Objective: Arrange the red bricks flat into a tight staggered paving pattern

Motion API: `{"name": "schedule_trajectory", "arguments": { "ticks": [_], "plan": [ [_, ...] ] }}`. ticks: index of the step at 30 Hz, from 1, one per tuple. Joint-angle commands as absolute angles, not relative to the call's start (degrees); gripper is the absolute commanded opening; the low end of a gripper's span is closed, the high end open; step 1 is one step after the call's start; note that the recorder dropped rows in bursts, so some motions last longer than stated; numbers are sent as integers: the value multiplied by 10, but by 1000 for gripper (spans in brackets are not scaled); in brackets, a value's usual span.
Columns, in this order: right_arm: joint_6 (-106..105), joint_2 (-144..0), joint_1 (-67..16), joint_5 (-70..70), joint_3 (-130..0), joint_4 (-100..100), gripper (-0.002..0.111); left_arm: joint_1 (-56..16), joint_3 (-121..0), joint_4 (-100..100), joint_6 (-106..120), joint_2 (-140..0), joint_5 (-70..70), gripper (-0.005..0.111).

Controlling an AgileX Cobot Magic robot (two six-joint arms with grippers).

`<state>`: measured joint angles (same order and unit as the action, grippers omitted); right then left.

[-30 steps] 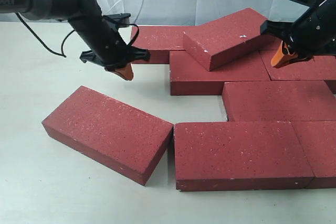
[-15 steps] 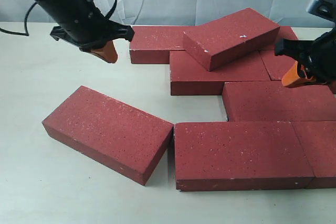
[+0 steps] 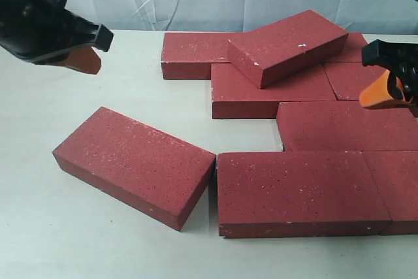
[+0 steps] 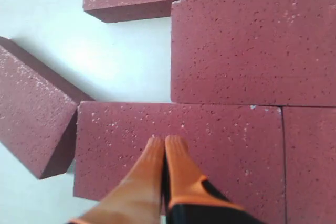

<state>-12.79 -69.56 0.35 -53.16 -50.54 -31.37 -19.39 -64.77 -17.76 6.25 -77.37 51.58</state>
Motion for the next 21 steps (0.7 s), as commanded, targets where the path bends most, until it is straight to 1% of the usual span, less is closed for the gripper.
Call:
{"name": "schedule_trajectory", "arguments": {
  "ticks": [1,9,15,21],
  "plan": [
    [-136,-660,6,-565,-500,-329,-1,-190,-610,-173,61,-706,513,0],
    [-136,-620,-3,-615,-500,-351,-1,-190,-565,-152,60,-603,525,0],
    [-136,-618,-76,-623,-500,-340,-1,-189,-562,-116,49,-581,562,0],
    [-132,-620,-146,-591,-500,-340,-1,-189,-544,-63,22,-581,544,0]
  ]
}}
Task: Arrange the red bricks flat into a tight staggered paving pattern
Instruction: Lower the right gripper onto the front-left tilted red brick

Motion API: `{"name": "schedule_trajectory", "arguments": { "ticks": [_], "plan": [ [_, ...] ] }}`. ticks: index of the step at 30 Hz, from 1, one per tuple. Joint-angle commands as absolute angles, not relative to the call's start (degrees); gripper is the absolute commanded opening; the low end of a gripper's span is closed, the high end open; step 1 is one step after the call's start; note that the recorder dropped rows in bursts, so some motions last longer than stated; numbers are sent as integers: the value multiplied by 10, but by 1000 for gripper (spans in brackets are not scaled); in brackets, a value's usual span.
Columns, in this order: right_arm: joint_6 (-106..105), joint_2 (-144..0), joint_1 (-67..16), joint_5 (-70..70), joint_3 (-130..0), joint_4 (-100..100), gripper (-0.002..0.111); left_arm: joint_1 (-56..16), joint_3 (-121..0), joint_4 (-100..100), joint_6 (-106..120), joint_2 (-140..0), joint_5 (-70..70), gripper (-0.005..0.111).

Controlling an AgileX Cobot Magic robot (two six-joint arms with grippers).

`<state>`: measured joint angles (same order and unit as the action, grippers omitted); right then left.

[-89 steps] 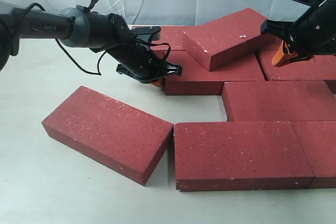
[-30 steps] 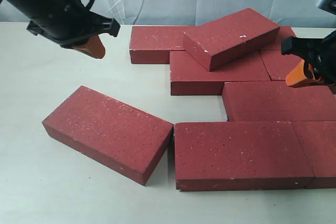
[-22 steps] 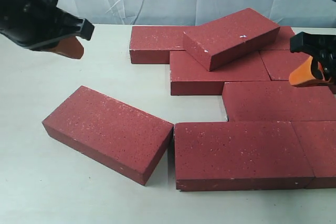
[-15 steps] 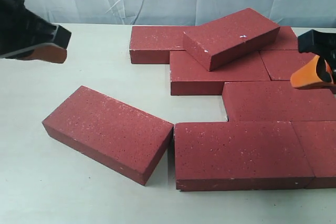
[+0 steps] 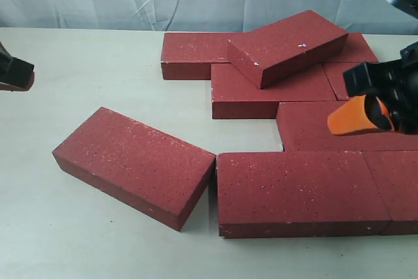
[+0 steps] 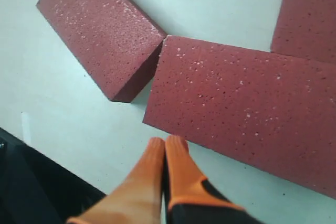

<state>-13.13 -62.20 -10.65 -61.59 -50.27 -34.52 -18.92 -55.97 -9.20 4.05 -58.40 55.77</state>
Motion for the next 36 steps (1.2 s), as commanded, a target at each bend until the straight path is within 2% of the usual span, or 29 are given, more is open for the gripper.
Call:
{"name": "schedule_trajectory", "arguments": {
  "ticks": [1,16,28,36],
  "plan": [
    [-130,-620,-155,-586,-500,-341,-1,-189,-538,-59,21,-581,538,0],
    [-117,-723,-284,-499,-500,-351,-1,-187,-501,-36,16,-627,495,0],
    [-117,-787,-361,-425,-500,-353,-1,-66,-501,-227,126,-708,475,0],
    [-117,-823,-397,-389,-500,-353,-1,-15,-501,-276,154,-759,456,0]
  ]
}}
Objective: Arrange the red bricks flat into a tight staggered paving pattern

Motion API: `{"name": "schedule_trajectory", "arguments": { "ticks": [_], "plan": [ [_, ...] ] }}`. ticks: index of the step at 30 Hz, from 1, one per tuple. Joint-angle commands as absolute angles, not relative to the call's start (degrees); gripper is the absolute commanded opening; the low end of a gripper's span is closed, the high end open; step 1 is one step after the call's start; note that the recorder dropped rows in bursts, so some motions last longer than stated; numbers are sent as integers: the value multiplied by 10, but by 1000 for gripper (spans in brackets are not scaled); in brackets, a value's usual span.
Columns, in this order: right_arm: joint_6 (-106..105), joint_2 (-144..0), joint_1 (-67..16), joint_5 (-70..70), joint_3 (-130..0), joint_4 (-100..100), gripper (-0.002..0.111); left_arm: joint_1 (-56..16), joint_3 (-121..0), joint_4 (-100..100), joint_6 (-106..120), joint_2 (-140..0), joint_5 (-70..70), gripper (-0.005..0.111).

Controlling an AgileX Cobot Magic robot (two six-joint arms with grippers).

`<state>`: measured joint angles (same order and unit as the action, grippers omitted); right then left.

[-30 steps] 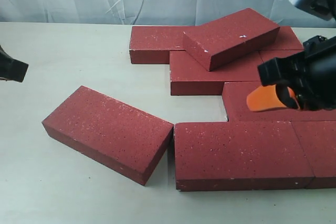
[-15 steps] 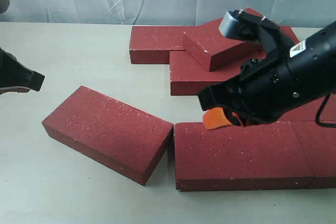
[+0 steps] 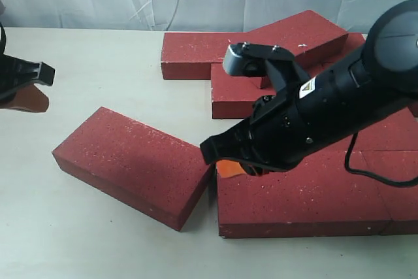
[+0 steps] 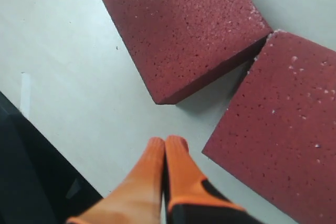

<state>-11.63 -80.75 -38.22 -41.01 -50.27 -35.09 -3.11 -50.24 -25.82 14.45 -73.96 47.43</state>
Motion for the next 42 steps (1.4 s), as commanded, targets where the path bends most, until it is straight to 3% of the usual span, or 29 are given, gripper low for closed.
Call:
{"name": "schedule_trajectory", "arguments": {
  "ticks": [1,28,42],
  "plan": [
    [-117,-828,-400,-385,-500,-353,-1,-12,-501,-274,154,-764,450,0],
    [-117,-974,-401,-446,-557,-348,-1,0,-501,-325,200,-933,298,0],
    [-117,-1034,-453,-359,-557,-358,-1,0,-490,-294,200,-948,240,0]
  ]
}}
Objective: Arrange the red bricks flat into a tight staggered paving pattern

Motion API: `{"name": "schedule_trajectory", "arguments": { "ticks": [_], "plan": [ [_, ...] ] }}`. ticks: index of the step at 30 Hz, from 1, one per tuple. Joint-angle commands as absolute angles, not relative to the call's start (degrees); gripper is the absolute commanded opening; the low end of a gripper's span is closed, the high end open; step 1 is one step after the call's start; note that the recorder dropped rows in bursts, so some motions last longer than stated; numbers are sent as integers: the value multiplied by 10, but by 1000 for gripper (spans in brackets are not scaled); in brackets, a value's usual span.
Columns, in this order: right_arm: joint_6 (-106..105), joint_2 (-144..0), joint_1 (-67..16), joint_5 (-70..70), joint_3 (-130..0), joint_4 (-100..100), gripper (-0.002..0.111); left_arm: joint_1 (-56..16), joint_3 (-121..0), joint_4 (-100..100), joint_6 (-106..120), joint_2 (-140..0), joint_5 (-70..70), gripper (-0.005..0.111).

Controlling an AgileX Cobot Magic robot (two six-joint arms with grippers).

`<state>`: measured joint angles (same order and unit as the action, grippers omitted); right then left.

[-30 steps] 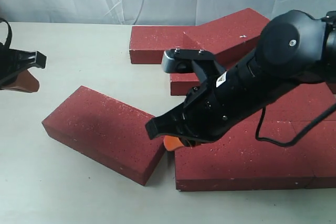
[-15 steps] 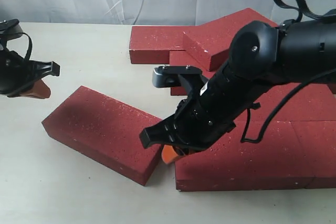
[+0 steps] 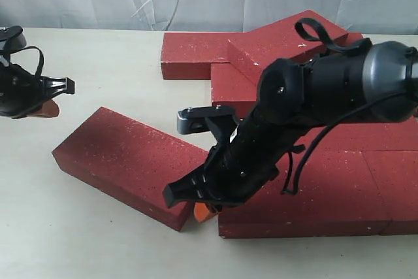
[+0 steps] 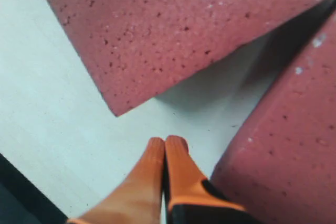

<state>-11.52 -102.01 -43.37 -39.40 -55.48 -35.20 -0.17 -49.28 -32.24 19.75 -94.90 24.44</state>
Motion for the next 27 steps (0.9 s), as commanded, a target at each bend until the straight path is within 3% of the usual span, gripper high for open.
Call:
{"name": "schedule_trajectory", "arguments": {
  "ticks": [1,27],
  "plan": [
    [-117,-1039,-457,-350,-557,-359,-1,0,-490,-286,200,-948,243,0],
    [-103,-1055,-464,-139,-557,-395,-1,0,-468,-286,200,-994,212,0]
  ]
}}
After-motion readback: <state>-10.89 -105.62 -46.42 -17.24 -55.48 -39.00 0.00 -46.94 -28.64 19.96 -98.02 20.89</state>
